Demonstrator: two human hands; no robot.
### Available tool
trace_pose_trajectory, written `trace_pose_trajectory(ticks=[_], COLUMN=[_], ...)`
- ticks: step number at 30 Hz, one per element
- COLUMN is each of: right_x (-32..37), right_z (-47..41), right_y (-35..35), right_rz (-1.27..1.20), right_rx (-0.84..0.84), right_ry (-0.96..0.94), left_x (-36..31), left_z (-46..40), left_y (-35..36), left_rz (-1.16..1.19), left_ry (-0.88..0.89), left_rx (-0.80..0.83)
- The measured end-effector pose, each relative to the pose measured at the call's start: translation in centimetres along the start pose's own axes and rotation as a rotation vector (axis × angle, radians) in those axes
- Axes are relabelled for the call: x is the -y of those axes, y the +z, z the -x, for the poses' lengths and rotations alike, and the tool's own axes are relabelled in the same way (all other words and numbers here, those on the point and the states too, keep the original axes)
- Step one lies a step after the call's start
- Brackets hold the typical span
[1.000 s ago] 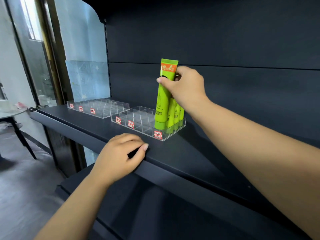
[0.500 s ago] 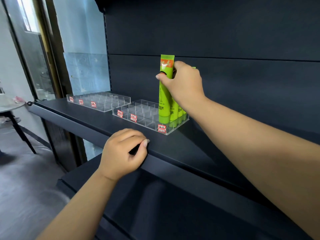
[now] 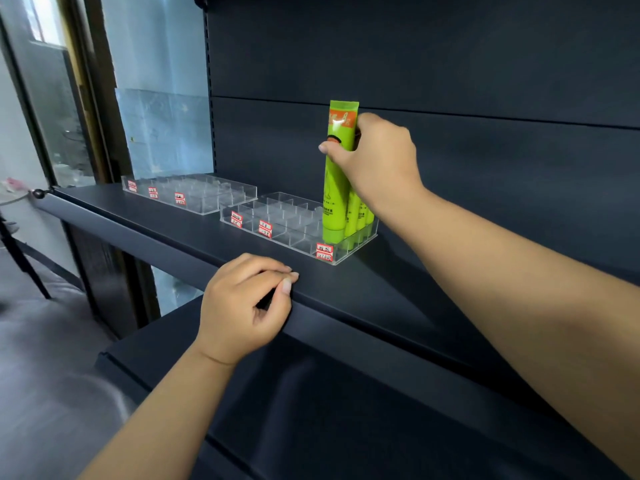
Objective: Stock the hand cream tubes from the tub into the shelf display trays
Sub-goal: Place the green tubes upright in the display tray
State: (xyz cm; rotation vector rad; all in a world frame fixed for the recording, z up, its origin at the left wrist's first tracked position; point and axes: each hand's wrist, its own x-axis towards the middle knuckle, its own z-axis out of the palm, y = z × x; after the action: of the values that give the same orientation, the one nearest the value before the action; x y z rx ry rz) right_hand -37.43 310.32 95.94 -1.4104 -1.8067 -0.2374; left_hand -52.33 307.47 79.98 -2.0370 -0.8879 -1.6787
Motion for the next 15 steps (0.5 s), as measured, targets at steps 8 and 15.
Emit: trace_pose_trajectory(ticks=[8, 15], right_x=[0.43, -0.02], right_z=[-0.06, 0.06], right_y=[0.13, 0.16], right_rz=[0.053, -0.001], right_rx=[0.009, -0.057], right_ry=[-0.022, 0.003], left_x=[-0.05, -0.03], left_z=[-0.01, 0.09], left_y=[0.02, -0.12], left_rz=[0.02, 0.024], left_ry=[-0.006, -0.015], left_rx=[0.0, 0.002])
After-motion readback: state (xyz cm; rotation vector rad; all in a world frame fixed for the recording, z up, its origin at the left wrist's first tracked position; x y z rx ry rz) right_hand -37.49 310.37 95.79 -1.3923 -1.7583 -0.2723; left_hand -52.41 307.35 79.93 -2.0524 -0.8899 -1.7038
